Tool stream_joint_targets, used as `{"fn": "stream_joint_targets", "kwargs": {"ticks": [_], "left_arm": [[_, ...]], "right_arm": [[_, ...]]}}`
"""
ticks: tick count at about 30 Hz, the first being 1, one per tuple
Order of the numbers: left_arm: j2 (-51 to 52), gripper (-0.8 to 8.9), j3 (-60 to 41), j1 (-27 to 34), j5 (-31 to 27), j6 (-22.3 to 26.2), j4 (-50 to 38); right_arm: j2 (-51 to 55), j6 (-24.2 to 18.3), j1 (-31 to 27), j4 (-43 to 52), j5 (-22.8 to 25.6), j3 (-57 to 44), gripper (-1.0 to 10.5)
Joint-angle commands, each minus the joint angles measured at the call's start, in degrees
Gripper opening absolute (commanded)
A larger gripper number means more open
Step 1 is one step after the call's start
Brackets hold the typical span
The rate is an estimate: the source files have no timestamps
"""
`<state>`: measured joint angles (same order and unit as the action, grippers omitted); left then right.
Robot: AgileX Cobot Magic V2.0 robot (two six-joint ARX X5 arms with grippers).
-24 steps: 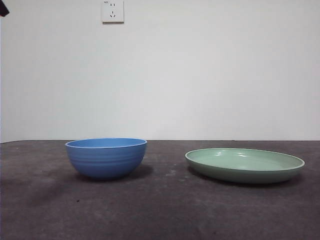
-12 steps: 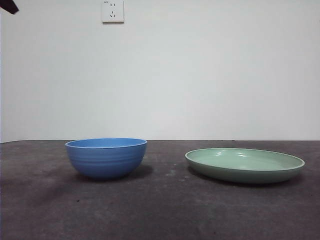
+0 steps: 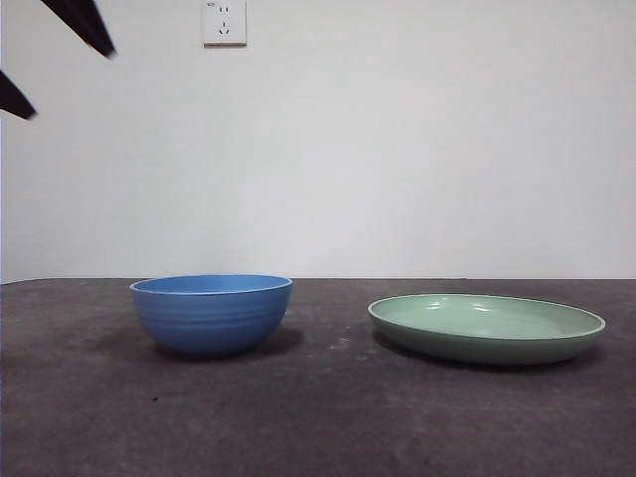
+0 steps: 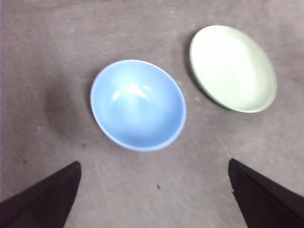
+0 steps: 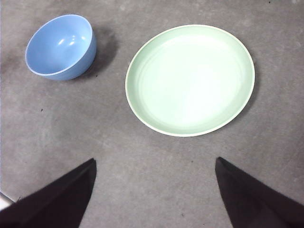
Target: Pick up the blue bowl, put it on the green plate, put it on desk
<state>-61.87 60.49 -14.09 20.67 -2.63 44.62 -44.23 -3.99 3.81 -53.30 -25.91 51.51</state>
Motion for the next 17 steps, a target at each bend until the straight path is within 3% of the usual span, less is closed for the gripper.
{"fn": "stream_joint_targets", "kwargs": {"ticks": [1,10,17], "left_arm": [[-5.97,4.90,3.74,-1.84,-3.65,-1.27,-0.96],[-23.12,4.90,12.17,-4.74,-11.82,-1.22,-2.51],[-31.89,4.89,12.96,-4.79,-11.96,-1.27,-5.81]], "right_arm": [[-0.24,0.70,0.20,0.57,-0.17,1.01,4.0],[-0.24,0.98,0.20,0.55,-0.17,1.01,4.0],[-0.24,1.01,0.20,0.52,-0.17,1.01,4.0]]}}
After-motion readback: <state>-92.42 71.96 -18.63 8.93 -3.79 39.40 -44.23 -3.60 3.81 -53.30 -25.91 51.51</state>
